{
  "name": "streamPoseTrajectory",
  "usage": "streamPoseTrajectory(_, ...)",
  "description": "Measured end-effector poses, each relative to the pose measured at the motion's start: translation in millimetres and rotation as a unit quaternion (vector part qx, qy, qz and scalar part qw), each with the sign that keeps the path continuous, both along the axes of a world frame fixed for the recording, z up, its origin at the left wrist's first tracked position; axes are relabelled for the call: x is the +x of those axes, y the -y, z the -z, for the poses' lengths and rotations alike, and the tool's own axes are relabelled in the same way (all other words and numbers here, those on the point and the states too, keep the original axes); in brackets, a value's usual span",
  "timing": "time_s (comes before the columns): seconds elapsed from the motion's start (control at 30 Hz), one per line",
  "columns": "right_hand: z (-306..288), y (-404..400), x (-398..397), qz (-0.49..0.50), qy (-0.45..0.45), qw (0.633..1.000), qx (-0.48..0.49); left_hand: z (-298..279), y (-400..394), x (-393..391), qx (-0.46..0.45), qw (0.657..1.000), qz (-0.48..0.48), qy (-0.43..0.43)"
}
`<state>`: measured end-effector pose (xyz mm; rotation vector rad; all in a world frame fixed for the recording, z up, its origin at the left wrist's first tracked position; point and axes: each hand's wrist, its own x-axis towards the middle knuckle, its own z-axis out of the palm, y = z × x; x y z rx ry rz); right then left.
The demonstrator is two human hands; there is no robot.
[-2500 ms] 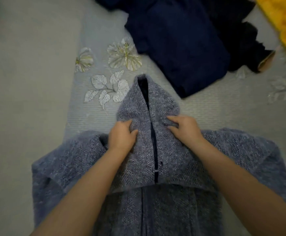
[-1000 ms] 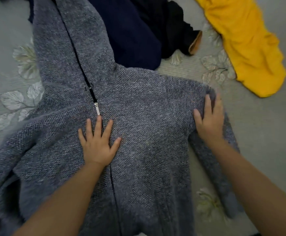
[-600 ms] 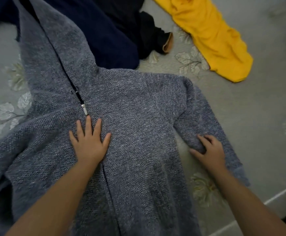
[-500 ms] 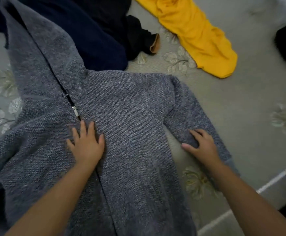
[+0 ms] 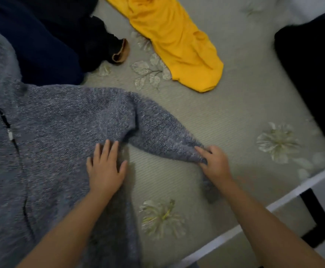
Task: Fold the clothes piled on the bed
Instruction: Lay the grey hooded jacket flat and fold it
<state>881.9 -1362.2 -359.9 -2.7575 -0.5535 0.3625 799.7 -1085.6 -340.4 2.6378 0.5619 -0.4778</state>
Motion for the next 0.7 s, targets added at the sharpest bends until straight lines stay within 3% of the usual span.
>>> streamPoseTrajectory(0.2, -56.1, 88.6, 158.4, -0.067, 0.169, 0.979, -0.097, -6.0, 48.7, 63.7, 0.019, 0.999, 0.041, -0.008)
streamPoseTrajectory(0.33, -46.0, 96.3, 189.2, 0.089, 0.067, 0.98, -0.167, 0.1, 65.1, 96.7, 0.051, 0.994, 0.083, -0.041)
streamPoseTrajectory(0.47, -20.5, 79.0, 160.6, 0.302, -0.061, 0.951, 0.04, 21.7, 68.7, 98.8, 0.076, 0.983, 0.106, -0.128)
streamPoseTrajectory(0.6, -1.7, 51.2, 155.6, 0.318, -0.097, 0.923, 0.196, 29.9, 67.9, 102.2, 0.071, 0.979, 0.108, -0.156)
streamPoseTrajectory(0.7, -1.2, 26.4, 175.0, 0.322, -0.15, 0.9, 0.251, 31.9, 68.3, 102.4, 0.062, 0.98, 0.115, -0.153)
